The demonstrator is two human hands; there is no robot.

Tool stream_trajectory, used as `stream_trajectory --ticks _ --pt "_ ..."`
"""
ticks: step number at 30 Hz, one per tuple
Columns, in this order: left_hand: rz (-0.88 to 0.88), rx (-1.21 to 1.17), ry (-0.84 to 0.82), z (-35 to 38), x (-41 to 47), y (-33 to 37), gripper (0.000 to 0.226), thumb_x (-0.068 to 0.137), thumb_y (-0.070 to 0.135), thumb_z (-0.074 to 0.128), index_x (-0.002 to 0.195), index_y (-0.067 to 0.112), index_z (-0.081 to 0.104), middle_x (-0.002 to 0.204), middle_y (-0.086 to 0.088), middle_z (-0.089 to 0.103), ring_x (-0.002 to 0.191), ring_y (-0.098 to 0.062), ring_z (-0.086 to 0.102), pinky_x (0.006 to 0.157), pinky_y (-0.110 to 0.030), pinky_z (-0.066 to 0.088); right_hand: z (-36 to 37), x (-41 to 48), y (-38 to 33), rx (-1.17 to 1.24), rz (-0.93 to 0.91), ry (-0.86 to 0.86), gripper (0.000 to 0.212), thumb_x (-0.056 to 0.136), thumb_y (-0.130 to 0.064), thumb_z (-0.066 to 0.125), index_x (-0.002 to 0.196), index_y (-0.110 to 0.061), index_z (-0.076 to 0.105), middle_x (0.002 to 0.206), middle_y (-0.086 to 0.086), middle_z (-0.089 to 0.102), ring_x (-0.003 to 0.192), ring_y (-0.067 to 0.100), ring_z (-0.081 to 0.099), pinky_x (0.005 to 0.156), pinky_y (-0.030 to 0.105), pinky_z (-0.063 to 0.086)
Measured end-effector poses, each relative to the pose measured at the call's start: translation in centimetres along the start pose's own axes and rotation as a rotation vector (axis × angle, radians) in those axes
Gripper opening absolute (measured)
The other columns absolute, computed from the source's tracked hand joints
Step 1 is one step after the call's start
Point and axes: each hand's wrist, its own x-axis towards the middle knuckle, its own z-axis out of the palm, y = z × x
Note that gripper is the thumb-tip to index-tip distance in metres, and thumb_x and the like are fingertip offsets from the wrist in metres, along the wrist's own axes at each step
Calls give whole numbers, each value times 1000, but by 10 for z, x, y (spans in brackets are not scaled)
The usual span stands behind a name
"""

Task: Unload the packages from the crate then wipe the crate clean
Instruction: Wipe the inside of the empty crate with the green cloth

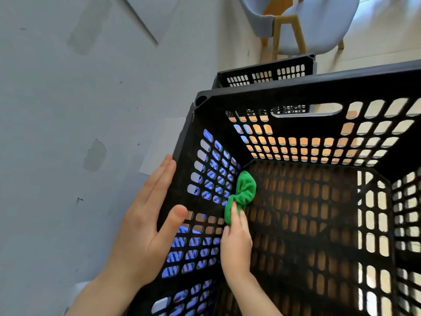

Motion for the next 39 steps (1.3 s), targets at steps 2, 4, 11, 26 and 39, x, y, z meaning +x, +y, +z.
stream_trajectory --ticks 2,4,11,26,39 --pt "1 -1 1 0 1 0 62 94 50 36 152 26 30 158 21 24 144 3 23 110 -5 17 0 0 -4 51 27 7 56 98 -7 40 149 -26 28 155 -2 28 138 14 33 111 25 26" --pt "4 6 -1 0 1 -1 63 94 51 36 152 25 30 158 20 24 143 3 23 110 -5 17 -1 0 -21 174 78 55 56 96 -4 41 148 -24 33 152 -3 35 136 12 35 111 26 27" --pt "-8 1 11 2 1 -5 65 94 57 35 151 27 29 158 20 23 144 4 21 111 -7 16 4 -63 -95 327 -538 355 47 92 -15 47 139 -17 50 145 0 46 135 3 39 108 16 33" --pt "-5 210 59 4 -1 -3 82 82 72 19 155 33 17 159 24 11 137 12 15 106 -14 18 -34 -32 -7 -348 27 -361 58 93 -12 40 148 -29 32 146 0 42 128 20 46 102 26 38" --pt "3 447 174 10 -2 -5 74 84 62 32 133 12 59 135 -2 60 119 -21 60 86 -39 55 -172 -3 -101 -936 -184 -625 48 88 -13 52 134 -27 55 108 -1 59 85 12 54 74 21 44"
